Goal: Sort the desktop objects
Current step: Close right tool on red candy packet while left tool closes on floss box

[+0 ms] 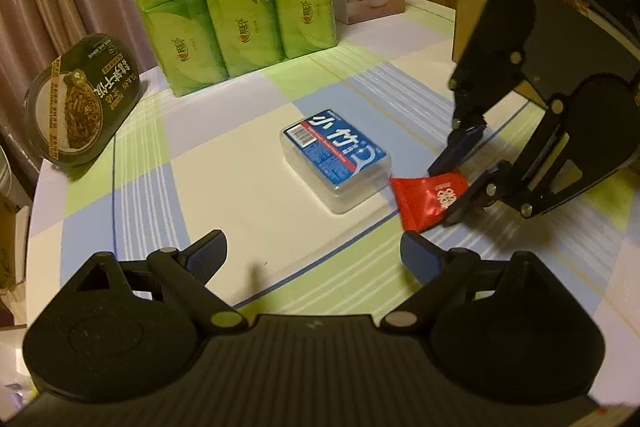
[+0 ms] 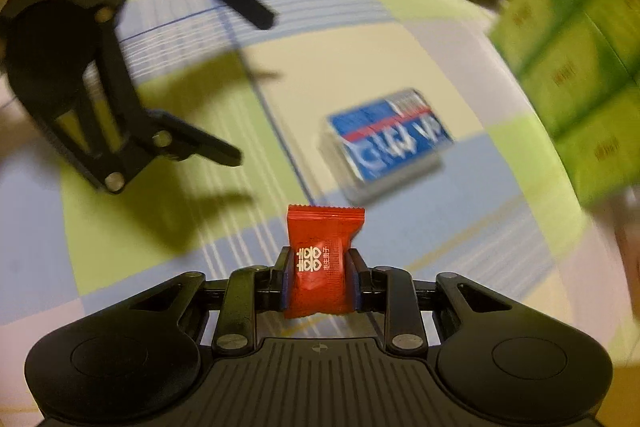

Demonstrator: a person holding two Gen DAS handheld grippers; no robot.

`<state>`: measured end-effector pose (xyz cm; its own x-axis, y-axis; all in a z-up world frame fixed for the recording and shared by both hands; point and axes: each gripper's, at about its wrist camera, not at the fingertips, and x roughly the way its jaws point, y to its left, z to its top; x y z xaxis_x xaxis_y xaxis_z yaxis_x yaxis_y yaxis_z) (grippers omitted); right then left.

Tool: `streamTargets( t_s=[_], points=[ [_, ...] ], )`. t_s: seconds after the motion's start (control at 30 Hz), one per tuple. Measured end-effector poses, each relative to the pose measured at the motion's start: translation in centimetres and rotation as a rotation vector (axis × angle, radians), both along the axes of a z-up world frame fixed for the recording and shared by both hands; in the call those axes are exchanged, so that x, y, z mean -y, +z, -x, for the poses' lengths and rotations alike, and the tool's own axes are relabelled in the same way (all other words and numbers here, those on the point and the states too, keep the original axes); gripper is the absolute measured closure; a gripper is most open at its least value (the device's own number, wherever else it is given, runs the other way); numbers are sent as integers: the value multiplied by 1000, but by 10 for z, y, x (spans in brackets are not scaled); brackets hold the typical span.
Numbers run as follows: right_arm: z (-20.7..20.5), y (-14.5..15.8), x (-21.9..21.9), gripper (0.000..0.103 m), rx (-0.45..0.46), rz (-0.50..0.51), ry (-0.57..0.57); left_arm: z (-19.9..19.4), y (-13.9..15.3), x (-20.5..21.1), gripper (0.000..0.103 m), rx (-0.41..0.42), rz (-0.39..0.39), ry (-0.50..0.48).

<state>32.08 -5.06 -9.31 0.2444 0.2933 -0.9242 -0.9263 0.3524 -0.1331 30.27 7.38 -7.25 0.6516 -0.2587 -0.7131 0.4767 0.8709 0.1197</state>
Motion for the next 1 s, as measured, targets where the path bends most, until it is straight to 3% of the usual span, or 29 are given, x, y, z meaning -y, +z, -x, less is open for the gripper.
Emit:
streamTargets(
  t_s=[0.27, 0.5, 0.63, 0.7, 0.77, 0.87, 1.0],
  points=[
    [-26, 6, 24, 79, 4, -13, -254, -18, 0, 18, 12, -2, 53, 83],
    [-37, 8, 39, 79, 21, -13, -354, -51, -6, 31, 12, -37, 145, 172],
    [-37, 11, 44, 79, 11, -31, -377, -68, -14, 40, 12, -76, 150, 202],
    [-37, 10, 43, 79, 11, -32, -378, -78, -19, 45, 16, -107, 142, 223],
    [-37, 9, 43, 79, 5, -40, -381, -84, -24, 46, 34, -137, 136, 251],
    [-33, 10, 45, 79, 0, -51, -390, -81, -22, 49, 48, -135, 114, 264],
    [-21, 11, 48, 79, -30, -84, -430, -60, -20, 49, 51, -151, 81, 241]
  ],
)
